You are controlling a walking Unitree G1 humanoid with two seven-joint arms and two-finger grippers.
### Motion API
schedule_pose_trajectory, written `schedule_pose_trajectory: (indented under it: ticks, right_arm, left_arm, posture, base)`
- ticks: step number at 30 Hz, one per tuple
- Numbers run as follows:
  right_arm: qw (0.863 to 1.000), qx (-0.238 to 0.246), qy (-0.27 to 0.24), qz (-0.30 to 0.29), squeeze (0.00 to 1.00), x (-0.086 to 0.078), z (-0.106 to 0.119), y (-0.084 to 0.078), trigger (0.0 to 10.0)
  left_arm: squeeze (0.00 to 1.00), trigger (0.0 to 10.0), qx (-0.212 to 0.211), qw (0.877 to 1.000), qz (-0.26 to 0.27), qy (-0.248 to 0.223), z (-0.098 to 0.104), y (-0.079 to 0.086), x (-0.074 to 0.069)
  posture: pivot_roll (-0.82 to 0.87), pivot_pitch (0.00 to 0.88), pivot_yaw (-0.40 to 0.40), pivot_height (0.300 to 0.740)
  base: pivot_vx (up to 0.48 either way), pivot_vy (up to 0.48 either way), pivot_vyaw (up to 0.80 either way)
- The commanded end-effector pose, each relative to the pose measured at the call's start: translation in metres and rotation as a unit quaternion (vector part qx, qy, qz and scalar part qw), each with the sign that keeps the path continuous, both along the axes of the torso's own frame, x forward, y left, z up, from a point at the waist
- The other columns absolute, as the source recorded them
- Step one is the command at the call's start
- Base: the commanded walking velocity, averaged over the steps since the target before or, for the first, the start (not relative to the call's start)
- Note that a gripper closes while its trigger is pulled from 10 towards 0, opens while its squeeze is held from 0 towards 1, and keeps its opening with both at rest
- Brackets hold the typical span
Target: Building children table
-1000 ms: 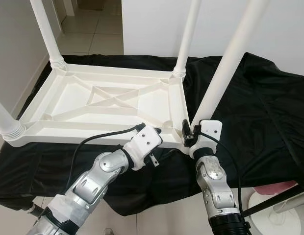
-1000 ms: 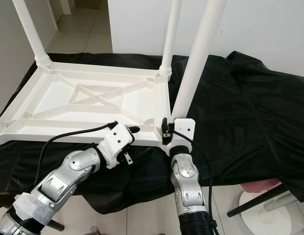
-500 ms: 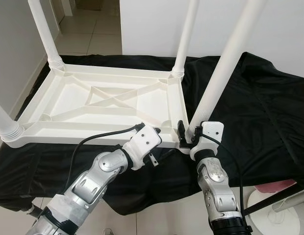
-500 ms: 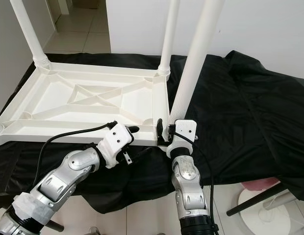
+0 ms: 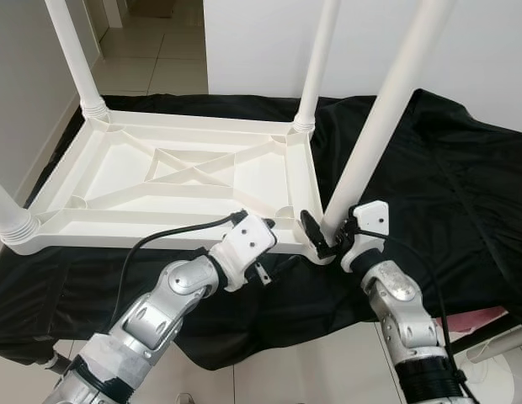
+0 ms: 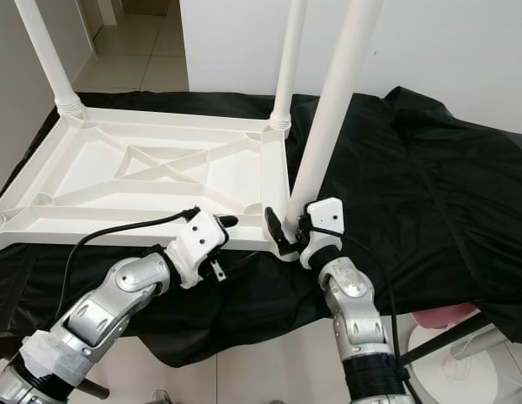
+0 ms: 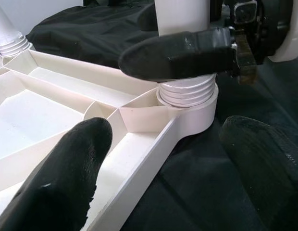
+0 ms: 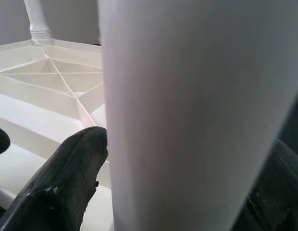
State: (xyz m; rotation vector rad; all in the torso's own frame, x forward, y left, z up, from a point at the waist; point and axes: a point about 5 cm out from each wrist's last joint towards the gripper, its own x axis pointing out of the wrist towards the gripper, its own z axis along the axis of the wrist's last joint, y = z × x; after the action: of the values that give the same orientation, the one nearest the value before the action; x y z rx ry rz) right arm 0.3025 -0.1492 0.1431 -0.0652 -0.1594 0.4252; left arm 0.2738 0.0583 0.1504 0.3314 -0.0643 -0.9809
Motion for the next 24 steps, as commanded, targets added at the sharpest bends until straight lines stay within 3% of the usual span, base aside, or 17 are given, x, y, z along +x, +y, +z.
schedule_pose_trajectory:
  ticks: [1, 9, 10, 11, 13, 21, 22, 24]
  right_arm:
    - [1.000, -0.009, 0.002, 0.027, 0.00, 0.003, -0.001, -0.002, 10.0]
    - [0.994, -0.029, 0.017, 0.106, 0.00, 0.011, -0.003, 0.004, 10.0]
    - [0.994, -0.031, 0.021, 0.108, 0.00, 0.012, -0.005, 0.003, 5.5]
    - [0.994, -0.031, 0.021, 0.108, 0.00, 0.012, -0.005, 0.003, 5.5]
    - [0.993, -0.029, 0.027, 0.108, 0.00, 0.013, -0.008, 0.001, 0.0]
    - [0.993, -0.020, 0.033, 0.110, 0.00, 0.014, -0.012, -0.004, 0.0]
    - [0.993, -0.020, 0.033, 0.107, 0.00, 0.014, -0.012, -0.004, 2.6]
    - [0.994, -0.021, 0.032, 0.104, 0.00, 0.015, -0.013, -0.005, 2.6]
  left_arm:
    - [0.00, 10.0, 0.011, 0.998, -0.063, 0.015, 0.000, -0.005, -0.006]
    - [0.00, 10.0, 0.016, 0.997, -0.069, 0.014, 0.000, -0.007, -0.009]
    - [0.00, 10.0, 0.016, 0.997, -0.070, 0.014, 0.000, -0.009, -0.010]
    - [0.00, 10.0, 0.016, 0.997, -0.070, 0.014, 0.000, -0.009, -0.010]
    - [0.00, 10.0, 0.018, 0.997, -0.070, 0.013, -0.001, -0.010, -0.012]
    - [0.00, 10.0, 0.020, 0.998, -0.062, 0.015, -0.003, -0.010, -0.011]
    - [0.00, 10.0, 0.020, 0.998, -0.060, 0.015, -0.003, -0.009, -0.011]
    - [0.00, 10.0, 0.021, 0.998, -0.058, 0.014, -0.003, -0.009, -0.010]
  posture:
    - [-0.01, 0.038, -0.041, 0.740]
    - [0.00, 0.040, -0.045, 0.740]
    - [0.00, 0.042, -0.049, 0.740]
    - [0.00, 0.042, -0.049, 0.740]
    - [0.01, 0.043, -0.057, 0.740]
    - [0.02, 0.052, -0.064, 0.740]
    - [0.02, 0.052, -0.064, 0.740]
    - [0.02, 0.052, -0.064, 0.740]
  base:
    - [0.000, 0.000, 0.00]
    - [0.000, 0.000, 0.00]
    - [0.000, 0.000, 0.00]
    - [0.000, 0.000, 0.00]
    - [0.000, 0.000, 0.00]
    - [0.000, 0.000, 0.00]
    - [0.000, 0.000, 0.00]
    - [0.000, 0.000, 0.00]
